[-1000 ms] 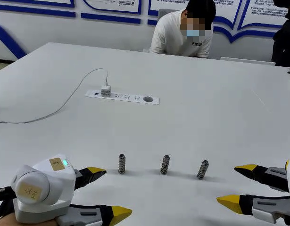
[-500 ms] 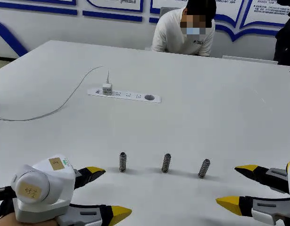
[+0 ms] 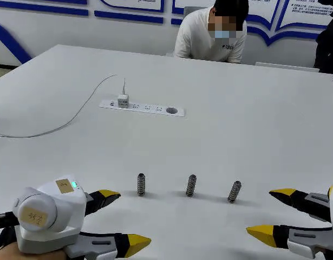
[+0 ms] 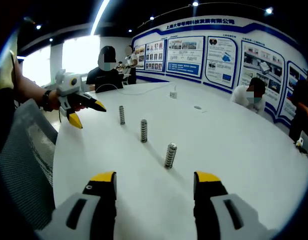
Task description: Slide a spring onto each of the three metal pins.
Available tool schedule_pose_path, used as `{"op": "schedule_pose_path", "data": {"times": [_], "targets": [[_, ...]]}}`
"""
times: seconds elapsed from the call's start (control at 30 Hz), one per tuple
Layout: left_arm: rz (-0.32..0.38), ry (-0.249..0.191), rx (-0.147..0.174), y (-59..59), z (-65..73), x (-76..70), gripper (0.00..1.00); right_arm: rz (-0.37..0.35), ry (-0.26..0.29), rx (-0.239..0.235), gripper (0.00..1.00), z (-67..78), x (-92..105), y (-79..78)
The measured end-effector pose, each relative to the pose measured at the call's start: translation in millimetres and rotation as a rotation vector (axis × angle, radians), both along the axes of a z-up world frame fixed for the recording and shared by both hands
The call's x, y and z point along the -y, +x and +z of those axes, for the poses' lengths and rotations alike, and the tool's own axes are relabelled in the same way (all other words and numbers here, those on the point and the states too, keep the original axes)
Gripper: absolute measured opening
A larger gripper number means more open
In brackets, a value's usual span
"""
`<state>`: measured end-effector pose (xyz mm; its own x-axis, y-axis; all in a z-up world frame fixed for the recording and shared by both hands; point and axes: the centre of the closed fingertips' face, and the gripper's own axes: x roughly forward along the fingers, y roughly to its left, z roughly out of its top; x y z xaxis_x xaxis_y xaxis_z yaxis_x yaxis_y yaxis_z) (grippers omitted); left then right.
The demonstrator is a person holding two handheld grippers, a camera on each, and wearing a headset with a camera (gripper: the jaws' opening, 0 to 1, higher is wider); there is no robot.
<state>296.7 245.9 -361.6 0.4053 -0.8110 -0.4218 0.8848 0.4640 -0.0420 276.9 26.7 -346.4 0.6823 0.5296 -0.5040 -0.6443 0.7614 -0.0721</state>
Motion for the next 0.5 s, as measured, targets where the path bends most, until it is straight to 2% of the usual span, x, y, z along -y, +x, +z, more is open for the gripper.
{"op": "schedule_pose_path", "data": {"times": [0.5], "targets": [[-0.001, -0.004, 0.0, 0.0, 1.7, 1.3, 0.69, -0.006, 0.007, 0.006, 0.64, 2.2, -0.7, 1.8]]}}
